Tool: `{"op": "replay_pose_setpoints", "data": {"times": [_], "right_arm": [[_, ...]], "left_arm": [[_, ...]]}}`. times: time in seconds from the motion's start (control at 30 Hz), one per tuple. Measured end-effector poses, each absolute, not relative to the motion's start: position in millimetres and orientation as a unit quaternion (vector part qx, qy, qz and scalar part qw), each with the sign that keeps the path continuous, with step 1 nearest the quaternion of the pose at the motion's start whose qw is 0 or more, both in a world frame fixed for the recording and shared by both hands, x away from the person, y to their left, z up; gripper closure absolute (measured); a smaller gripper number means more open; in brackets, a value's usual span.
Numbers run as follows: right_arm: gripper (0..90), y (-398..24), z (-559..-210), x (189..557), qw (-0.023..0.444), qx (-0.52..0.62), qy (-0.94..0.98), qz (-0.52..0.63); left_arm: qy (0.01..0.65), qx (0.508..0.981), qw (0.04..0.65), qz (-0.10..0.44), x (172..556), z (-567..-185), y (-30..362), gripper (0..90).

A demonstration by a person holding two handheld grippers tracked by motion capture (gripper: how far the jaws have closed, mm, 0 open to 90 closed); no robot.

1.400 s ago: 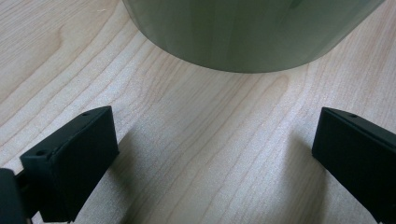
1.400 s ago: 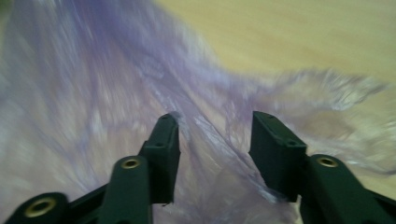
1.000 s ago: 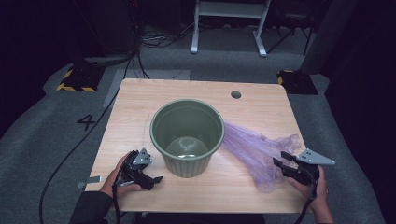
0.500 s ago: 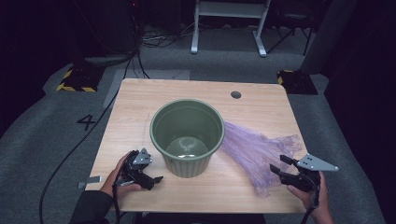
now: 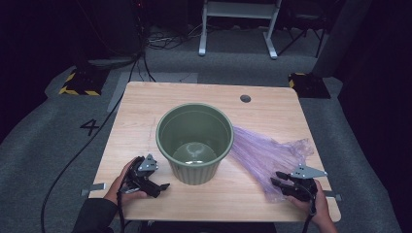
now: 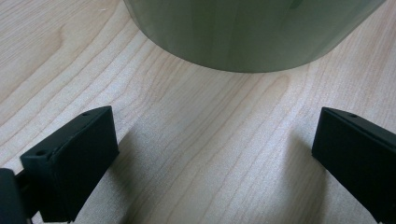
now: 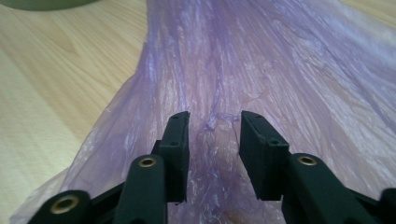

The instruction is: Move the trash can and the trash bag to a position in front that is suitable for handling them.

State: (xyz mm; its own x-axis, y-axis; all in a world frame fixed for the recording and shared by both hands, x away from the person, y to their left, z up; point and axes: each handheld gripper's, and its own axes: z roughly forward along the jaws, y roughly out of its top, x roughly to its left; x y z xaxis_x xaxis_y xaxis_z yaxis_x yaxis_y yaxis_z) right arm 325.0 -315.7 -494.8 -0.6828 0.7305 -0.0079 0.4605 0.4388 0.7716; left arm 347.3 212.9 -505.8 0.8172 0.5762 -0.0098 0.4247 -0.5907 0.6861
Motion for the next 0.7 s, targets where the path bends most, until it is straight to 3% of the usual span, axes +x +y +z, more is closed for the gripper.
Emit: {"op": "replay_pose_setpoints", "data": {"times": [0.2, 0.43, 0.63, 0.7], "right_arm": [[65.1, -330, -501, 340, 0.173, 0.389, 0.817, 0.389], [56.3, -340, -500, 357, 0.191, 0.415, 0.801, 0.386], [48.8, -344, -481, 350, 0.215, 0.407, 0.781, 0.423], [42.5, -344, -468, 344, 0.231, 0.403, 0.771, 0.435]], "left_arm": [[0.283, 0.885, 0.353, 0.107, 347, -506, 213, 0.0], [0.285, 0.885, 0.353, 0.108, 347, -506, 213, 0.0], [0.285, 0.884, 0.353, 0.108, 347, -506, 212, 0.0], [0.285, 0.884, 0.353, 0.108, 347, -506, 212, 0.0]]}}
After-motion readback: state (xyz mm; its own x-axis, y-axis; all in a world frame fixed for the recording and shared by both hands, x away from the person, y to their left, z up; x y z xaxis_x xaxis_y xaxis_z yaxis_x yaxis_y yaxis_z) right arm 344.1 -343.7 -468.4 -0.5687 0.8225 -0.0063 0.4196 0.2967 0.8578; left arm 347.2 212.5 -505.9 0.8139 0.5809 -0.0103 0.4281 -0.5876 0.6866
